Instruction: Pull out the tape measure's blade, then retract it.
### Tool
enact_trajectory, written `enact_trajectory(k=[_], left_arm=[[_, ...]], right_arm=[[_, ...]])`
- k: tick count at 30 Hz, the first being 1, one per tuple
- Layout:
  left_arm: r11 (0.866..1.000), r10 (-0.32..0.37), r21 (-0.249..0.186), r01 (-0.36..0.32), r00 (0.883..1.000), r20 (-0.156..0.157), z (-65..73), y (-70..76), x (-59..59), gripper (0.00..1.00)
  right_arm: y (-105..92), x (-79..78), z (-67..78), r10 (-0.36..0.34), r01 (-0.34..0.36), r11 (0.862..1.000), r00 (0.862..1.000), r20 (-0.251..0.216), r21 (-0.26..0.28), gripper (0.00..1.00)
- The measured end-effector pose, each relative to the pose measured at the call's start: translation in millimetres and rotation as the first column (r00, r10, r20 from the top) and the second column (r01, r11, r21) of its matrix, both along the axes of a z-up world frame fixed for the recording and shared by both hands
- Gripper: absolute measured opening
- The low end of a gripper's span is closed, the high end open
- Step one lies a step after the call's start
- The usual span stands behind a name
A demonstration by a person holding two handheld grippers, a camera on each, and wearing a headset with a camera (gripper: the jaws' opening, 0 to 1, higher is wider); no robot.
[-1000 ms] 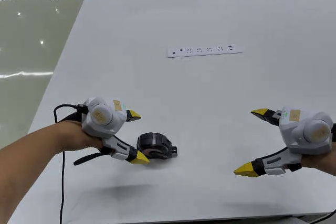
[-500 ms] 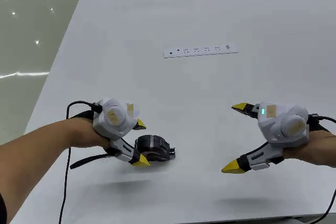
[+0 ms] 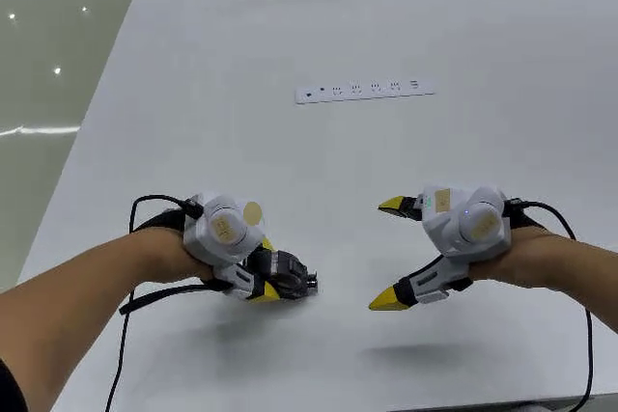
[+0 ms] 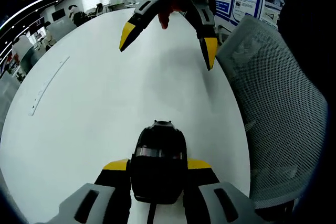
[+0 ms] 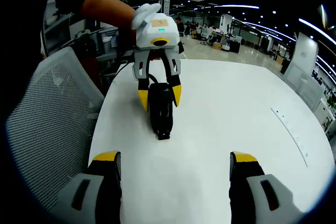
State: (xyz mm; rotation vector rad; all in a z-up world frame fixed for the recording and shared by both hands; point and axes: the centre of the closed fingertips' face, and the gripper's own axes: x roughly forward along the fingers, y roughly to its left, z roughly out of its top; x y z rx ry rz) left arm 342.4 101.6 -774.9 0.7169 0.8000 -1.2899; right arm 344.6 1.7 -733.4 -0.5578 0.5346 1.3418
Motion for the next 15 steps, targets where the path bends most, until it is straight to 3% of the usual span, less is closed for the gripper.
enact_trajectory(k=[10, 15], left_arm=[[1.0, 0.021, 0.001, -0.021, 1.0, 0.018, -1.6, 1.8, 3.5, 0.34], [1.0, 0.013, 0.005, -0.013, 1.0, 0.013, -1.2, 1.4, 2.8, 0.33]], right_arm=[[32.0, -2.1, -10.9, 0.093, -0.093, 0.995, 0.996, -0.005, -0.019, 0.69], [43.6, 1.0, -23.1, 0.085, -0.085, 0.996, 0.996, -0.04, -0.02, 0.59]])
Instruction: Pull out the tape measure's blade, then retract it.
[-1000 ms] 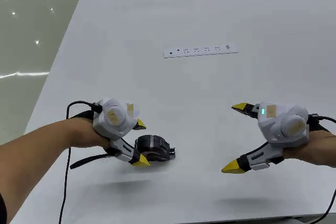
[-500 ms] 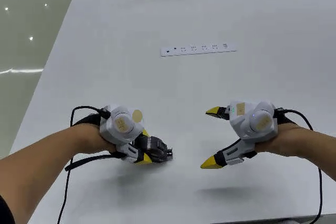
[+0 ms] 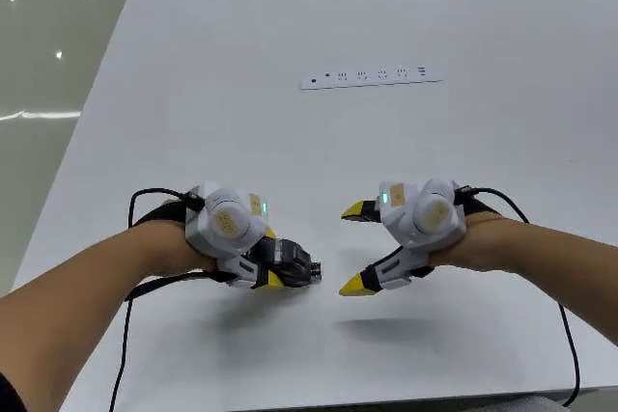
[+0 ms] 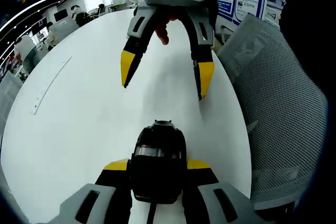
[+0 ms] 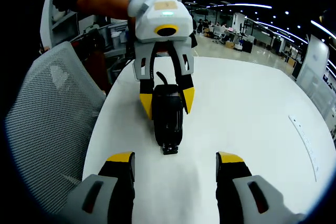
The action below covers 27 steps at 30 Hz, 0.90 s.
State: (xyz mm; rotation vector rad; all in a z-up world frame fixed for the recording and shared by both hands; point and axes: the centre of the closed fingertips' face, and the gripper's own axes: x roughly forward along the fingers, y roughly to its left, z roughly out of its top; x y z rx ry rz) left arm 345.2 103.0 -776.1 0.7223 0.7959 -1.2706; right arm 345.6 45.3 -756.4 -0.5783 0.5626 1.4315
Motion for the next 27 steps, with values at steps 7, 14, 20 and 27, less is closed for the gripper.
enact_trajectory(k=[7, 14, 20, 27], left_arm=[[1.0, -0.002, -0.006, 0.002, 1.0, -0.007, 0.0, 0.4, 0.0, 0.33], [1.0, -0.003, -0.003, 0.003, 1.0, -0.014, -0.2, -0.1, -0.2, 0.33], [1.0, -0.009, -0.003, 0.009, 1.0, -0.019, -0.2, -0.2, -0.9, 0.33], [1.0, -0.004, -0.003, 0.004, 1.0, -0.019, -0.6, -0.2, -0.5, 0.33]], right_arm=[[16.5, 1.8, -15.8, 0.02, -0.02, 1.0, 0.999, -0.026, -0.019, 0.43], [27.1, -4.0, -26.8, 0.075, -0.076, 0.995, 0.997, -0.014, -0.06, 0.32], [28.8, -8.0, -34.7, 0.09, -0.091, 0.992, 0.996, -0.022, -0.082, 0.23], [29.6, -10.2, -40.3, 0.096, -0.098, 0.99, 0.995, -0.022, -0.1, 0.16]])
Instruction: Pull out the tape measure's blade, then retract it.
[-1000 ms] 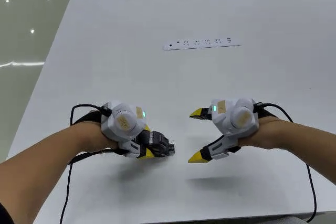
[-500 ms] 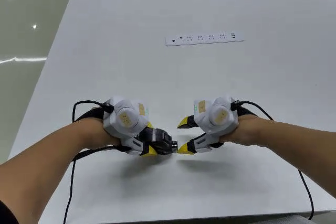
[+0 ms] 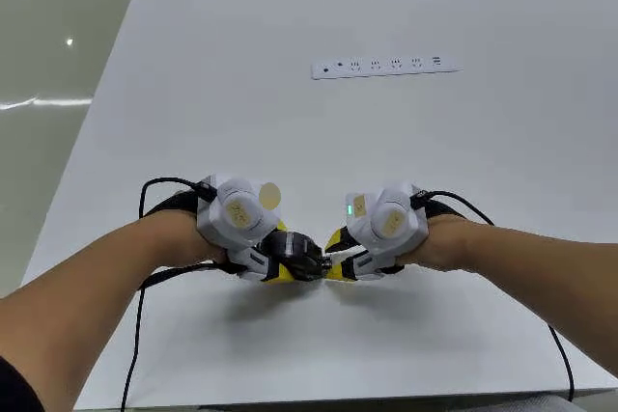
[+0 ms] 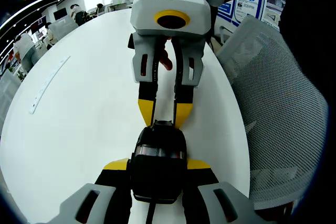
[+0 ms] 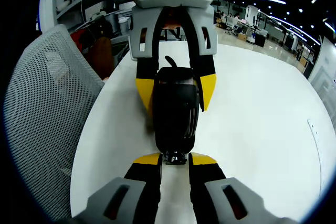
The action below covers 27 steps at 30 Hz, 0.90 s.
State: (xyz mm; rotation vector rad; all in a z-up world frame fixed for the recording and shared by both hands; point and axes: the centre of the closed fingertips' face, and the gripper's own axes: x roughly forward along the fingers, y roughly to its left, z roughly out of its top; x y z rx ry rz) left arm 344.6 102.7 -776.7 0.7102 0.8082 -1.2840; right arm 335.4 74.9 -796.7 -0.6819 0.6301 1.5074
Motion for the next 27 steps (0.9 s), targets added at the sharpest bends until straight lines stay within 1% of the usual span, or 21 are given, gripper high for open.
enact_trajectory(k=[1, 2, 4, 6, 8, 9, 11, 16, 27], left_arm=[[1.0, 0.001, 0.0, -0.001, 1.0, 0.0, -0.1, 0.0, -0.1, 0.33], [1.0, 0.002, 0.0, -0.002, 1.0, 0.0, -0.1, 0.0, -0.1, 0.33], [1.0, 0.004, 0.0, -0.004, 1.0, 0.0, -0.1, -0.3, -0.3, 0.33], [1.0, 0.006, 0.0, -0.006, 1.0, -0.001, -0.2, -0.4, -0.1, 0.33], [1.0, 0.007, 0.0, -0.007, 1.0, -0.003, -0.2, -0.2, -0.4, 0.33], [1.0, 0.005, 0.001, -0.005, 1.0, -0.004, -0.2, -0.1, -0.5, 0.33], [1.0, 0.004, 0.003, -0.004, 1.0, -0.005, -0.1, 0.2, -0.6, 0.33], [1.0, 0.003, 0.004, -0.003, 1.0, -0.006, 0.0, 0.3, -0.7, 0.33], [1.0, 0.002, 0.006, -0.001, 1.0, -0.005, 0.1, 0.5, -0.7, 0.33]], right_arm=[[1.5, -1.7, -0.9, 0.003, -0.003, 1.0, 1.0, -0.001, -0.001, 0.16], [0.5, -1.8, -3.8, 0.002, -0.002, 1.0, 1.0, 0.004, -0.017, 0.16], [-0.5, 1.2, -6.8, -0.006, 0.007, 1.0, 1.0, 0.023, -0.02, 0.12], [-0.9, 1.0, -6.4, -0.017, 0.018, 1.0, 1.0, 0.018, -0.021, 0.12], [-1.2, 1.3, -5.9, -0.018, 0.019, 1.0, 1.0, 0.025, -0.021, 0.11], [-2.0, 1.6, -5.5, -0.032, 0.033, 0.999, 0.999, 0.013, -0.025, 0.1], [-2.1, 2.0, -5.7, -0.024, 0.024, 0.999, 1.0, 0.016, -0.025, 0.09], [-2.5, 1.7, -5.4, -0.028, 0.029, 0.999, 1.0, 0.01, -0.025, 0.09], [-2.9, 1.6, -5.2, -0.025, 0.025, 0.999, 1.0, 0.012, -0.027, 0.1]])
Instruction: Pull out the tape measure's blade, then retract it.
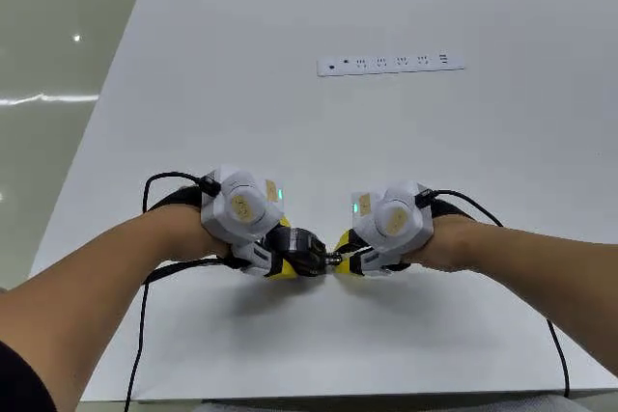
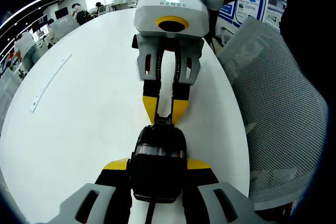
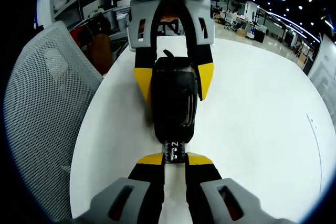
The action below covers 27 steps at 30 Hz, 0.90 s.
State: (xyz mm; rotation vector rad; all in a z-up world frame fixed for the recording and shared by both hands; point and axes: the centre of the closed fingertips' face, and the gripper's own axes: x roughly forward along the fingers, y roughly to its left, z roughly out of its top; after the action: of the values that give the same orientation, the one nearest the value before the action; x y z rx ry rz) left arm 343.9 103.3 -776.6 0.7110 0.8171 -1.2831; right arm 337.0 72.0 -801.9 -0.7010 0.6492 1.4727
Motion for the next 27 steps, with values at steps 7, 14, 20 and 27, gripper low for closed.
enact_trajectory(k=[7, 14, 20, 27], left_arm=[[1.0, 0.007, -0.007, -0.007, 1.0, 0.0, 0.1, 0.2, 0.7, 0.33], [1.0, 0.007, -0.008, -0.007, 1.0, -0.001, 0.1, 0.1, 0.6, 0.33], [0.999, 0.02, -0.027, -0.02, 1.0, 0.001, 0.4, -0.4, 1.1, 0.33], [0.999, 0.025, -0.031, -0.025, 1.0, 0.0, 0.7, -0.7, 0.9, 0.34]], right_arm=[[-4.7, 1.8, -0.7, 0.005, -0.005, 1.0, 1.0, -0.005, -0.008, 0.1], [-6.3, 1.6, -0.6, 0.008, -0.008, 1.0, 1.0, -0.009, -0.008, 0.11], [-10.3, 2.1, -1.8, 0.01, -0.01, 1.0, 1.0, -0.017, -0.021, 0.12], [-7.2, 2.0, -1.4, -0.023, 0.023, 1.0, 0.998, -0.059, 0.004, 0.13]])
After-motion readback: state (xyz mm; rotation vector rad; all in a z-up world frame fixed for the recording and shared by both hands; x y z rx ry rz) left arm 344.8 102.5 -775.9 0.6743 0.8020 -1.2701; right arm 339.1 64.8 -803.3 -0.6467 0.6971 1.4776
